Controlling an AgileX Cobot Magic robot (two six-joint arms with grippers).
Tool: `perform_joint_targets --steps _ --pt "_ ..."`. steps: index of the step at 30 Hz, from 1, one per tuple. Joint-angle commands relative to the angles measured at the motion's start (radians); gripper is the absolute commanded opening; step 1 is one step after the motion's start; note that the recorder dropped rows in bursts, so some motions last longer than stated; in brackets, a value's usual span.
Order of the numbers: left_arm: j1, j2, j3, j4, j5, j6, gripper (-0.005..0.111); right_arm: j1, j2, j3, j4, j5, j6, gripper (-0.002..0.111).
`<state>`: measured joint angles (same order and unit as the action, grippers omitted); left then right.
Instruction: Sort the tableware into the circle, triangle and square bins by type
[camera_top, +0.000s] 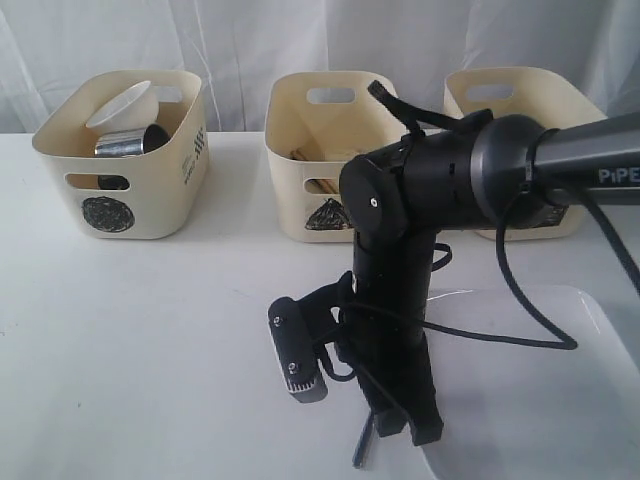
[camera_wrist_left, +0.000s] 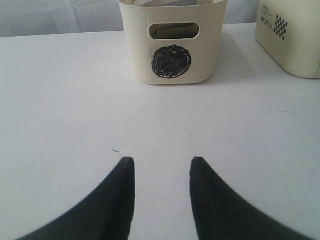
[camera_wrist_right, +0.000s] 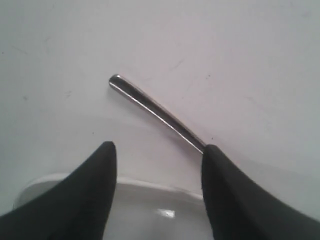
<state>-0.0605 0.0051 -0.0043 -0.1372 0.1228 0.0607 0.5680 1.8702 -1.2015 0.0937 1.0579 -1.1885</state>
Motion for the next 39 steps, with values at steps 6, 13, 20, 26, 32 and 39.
perform_joint_targets --steps 6,13,20,26,32,39 --pt "-0.001 -0.005 0.004 -0.007 0.004 -0.001 0.042 0.002 0.020 0.005 0.005 -0.034 -0.101 0.050" --pt "-0.001 -0.005 0.004 -0.007 0.004 -0.001 0.042 0.002 0.051 0.005 0.005 -0.047 -0.117 0.050" --pt "-0.001 -0.005 0.004 -0.007 0.004 -0.001 0.042 0.002 0.065 0.005 0.005 -0.058 -0.117 0.050" --pt "-0.001 -0.005 0.004 -0.007 0.004 -0.001 0.042 0.002 0.086 0.005 0.057 -0.106 -0.117 0.050" --pt "-0.001 -0.005 0.004 -0.007 0.004 -0.001 0.042 0.002 0.114 0.005 0.071 -0.123 -0.117 0.050" --pt "-0.001 -0.005 0.004 -0.007 0.004 -0.001 0.042 0.005 0.123 0.005 0.074 -0.175 -0.117 0.050"
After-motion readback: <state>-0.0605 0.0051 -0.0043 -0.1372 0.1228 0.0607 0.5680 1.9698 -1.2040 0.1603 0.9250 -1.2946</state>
